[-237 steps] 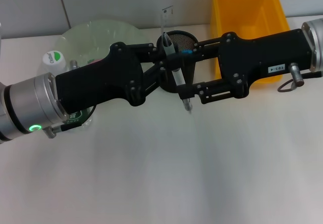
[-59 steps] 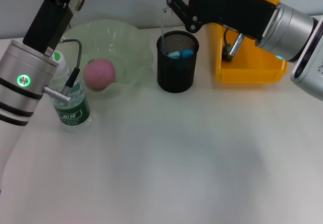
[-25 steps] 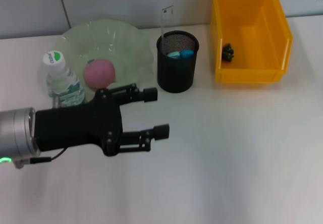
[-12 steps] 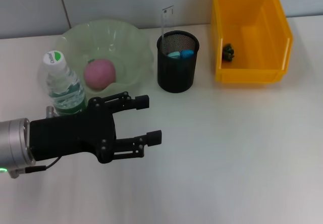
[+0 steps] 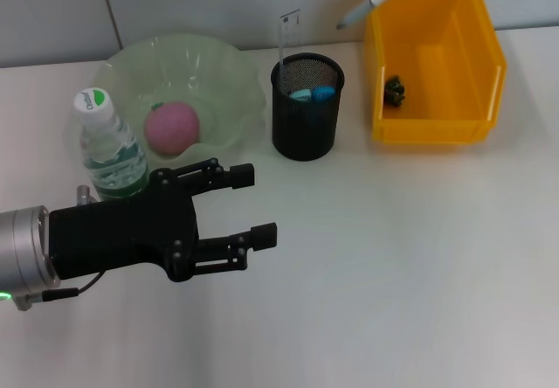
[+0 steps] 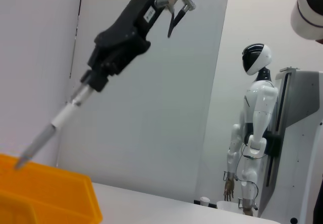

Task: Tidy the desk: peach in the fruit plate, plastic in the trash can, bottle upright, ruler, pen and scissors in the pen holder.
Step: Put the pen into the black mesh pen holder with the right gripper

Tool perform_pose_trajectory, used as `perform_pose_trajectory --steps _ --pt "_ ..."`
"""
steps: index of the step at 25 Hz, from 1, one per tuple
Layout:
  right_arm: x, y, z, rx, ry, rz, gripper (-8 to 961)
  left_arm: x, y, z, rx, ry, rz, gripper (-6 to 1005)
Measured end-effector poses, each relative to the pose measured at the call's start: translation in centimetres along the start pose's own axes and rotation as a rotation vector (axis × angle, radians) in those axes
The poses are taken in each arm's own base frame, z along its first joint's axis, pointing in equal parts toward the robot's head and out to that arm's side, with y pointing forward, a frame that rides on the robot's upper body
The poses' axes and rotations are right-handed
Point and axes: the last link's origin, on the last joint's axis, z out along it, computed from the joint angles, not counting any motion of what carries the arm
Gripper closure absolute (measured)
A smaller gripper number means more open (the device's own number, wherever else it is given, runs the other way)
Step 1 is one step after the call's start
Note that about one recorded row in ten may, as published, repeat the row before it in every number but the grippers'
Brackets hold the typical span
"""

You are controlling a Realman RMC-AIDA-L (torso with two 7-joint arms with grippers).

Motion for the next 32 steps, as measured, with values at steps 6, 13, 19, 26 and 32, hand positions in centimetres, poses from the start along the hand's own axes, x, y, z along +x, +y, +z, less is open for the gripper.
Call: perform_pose_trajectory --steps 6,13,19,26,32 --pt "-0.4 -0.3 2.5 0.002 0.071 -0.007 815 -0.1 0.1 0.0 0.002 0.0 -0.005 207" --pt "-0.9 -0.4 5.8 0.003 0.097 -0.01 814 -0.7 0.5 0.4 -0.009 -0.009 -0.019 208" --pt "-0.9 -0.4 8.1 0.017 0.099 -0.012 814 -1.0 0.7 0.7 -0.018 -0.025 -0.025 208" --pt "-0.9 -0.2 10.4 0.03 0.117 -0.019 813 -1.3 0.7 0.6 -0.016 -0.031 -0.039 209" --pt "-1.0 -0.2 11.4 0.036 0.11 -0.012 812 -1.8 0.7 0.4 -0.01 -0.037 -0.053 210"
